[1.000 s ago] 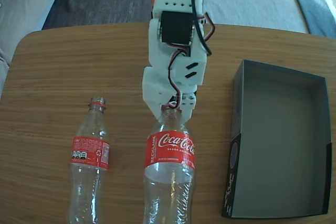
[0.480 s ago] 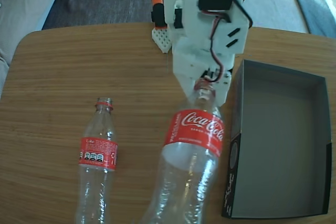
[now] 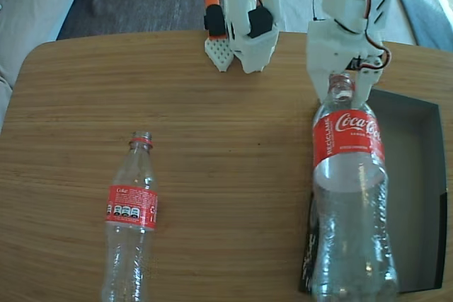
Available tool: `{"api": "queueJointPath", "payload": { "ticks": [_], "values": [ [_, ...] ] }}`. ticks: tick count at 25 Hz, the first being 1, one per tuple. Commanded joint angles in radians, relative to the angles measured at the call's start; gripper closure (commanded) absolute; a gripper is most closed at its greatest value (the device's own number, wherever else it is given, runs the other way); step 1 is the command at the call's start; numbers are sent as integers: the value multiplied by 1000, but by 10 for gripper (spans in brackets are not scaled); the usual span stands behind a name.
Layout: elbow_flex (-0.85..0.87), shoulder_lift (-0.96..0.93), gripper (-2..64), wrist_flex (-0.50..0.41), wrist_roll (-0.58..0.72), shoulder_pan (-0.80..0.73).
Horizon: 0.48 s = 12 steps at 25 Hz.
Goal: Grasp the bottles and put them in the box.
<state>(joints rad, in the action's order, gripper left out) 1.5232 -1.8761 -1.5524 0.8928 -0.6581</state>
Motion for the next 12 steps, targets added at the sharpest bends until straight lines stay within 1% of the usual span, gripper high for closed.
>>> {"api": "queueJointPath", "payload": {
  "ticks": [1,3,5,7,12],
  "values": [
    [-51,-28,616,8,-86,-98],
    [-51,-2,616,8,-161,-147],
    [-51,20,616,6,-213,-166],
    [-51,43,615,8,-233,-178],
    [-51,124,615,12,-232,-253]
  ]
}}
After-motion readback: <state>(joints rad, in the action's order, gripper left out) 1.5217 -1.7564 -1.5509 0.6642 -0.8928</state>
